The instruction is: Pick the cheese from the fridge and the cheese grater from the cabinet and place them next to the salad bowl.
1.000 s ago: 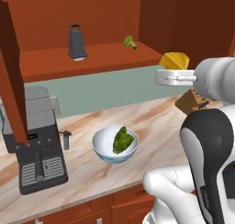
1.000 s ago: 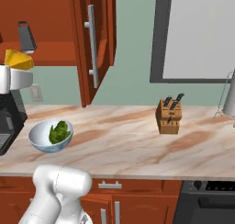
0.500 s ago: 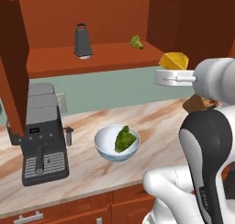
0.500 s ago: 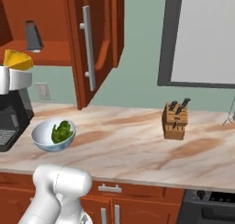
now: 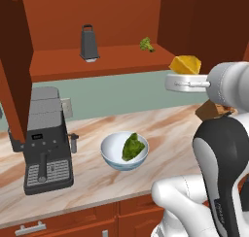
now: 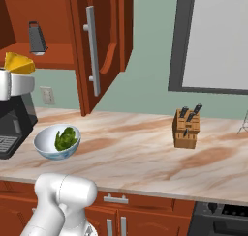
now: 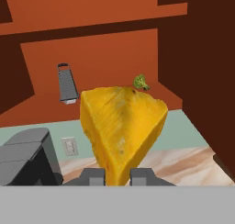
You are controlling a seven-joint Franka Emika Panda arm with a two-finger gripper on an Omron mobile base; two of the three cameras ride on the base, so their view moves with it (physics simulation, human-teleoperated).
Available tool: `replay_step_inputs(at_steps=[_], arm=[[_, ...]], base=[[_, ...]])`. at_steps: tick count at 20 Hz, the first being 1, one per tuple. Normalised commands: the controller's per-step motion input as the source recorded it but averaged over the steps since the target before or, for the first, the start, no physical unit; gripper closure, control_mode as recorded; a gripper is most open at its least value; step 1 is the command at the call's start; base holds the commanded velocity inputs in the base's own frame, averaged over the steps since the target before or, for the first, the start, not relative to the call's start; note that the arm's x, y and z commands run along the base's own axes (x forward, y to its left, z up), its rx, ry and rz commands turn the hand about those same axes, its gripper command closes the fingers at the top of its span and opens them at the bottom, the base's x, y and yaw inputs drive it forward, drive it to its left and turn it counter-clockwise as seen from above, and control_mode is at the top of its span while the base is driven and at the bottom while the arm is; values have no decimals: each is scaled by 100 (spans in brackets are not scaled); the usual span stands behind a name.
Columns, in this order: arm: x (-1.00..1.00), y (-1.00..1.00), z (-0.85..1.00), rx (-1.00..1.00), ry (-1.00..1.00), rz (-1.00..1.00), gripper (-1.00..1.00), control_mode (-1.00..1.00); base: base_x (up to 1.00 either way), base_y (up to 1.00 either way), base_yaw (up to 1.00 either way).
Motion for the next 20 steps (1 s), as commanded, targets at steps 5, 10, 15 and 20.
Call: replay_step_inputs(at_steps=[5,10,15,20], arm=[[0,0,0,0,0,0,100,100],[0,0,0,0,0,0,100,100],[9,46,-42,-2,1,-2,100,-100],[0,8,-43,-10,28,-7,100,-100]], base=[[90,55,0],[59,94,0],[0,0,0],[0,0,0]])
